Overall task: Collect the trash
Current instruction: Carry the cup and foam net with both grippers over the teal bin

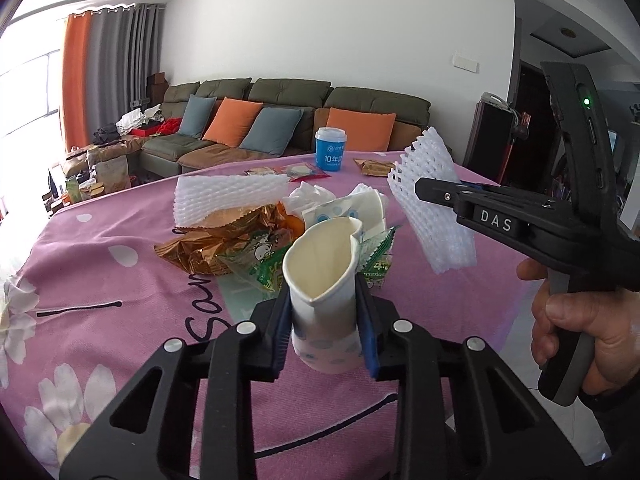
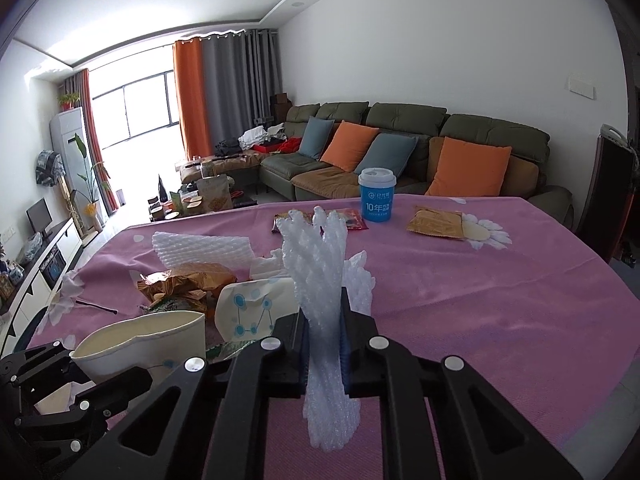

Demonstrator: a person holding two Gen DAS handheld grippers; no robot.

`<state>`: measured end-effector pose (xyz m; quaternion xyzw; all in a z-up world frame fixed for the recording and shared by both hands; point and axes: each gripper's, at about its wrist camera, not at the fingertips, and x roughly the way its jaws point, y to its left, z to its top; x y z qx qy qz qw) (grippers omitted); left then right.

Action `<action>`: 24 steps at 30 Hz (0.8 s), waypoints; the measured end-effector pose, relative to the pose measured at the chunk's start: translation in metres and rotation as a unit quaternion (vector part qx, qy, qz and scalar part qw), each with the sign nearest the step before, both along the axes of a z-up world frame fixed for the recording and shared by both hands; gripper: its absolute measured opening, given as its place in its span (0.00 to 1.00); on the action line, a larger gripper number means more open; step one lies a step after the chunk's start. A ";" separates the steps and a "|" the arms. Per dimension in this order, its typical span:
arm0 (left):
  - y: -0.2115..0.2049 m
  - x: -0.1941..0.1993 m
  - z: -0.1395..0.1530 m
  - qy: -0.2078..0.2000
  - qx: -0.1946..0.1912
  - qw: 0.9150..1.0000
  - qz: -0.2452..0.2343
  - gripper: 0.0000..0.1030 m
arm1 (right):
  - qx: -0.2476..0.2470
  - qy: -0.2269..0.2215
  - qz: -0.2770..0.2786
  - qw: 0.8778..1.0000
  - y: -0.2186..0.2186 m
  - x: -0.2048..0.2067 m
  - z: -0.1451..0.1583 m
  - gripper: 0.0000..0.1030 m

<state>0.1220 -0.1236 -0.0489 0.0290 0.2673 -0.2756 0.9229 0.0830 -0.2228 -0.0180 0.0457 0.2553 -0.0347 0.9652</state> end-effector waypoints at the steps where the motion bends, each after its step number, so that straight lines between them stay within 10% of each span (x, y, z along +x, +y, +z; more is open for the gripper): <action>1: 0.001 -0.002 0.003 -0.003 -0.002 1.000 0.002 0.28 | -0.002 -0.005 -0.001 1.000 0.000 -0.002 0.003 0.10; 24: 0.108 -0.049 0.084 -0.111 -0.029 0.980 0.164 0.29 | -0.004 -0.094 0.163 0.982 0.099 -0.004 0.066 0.10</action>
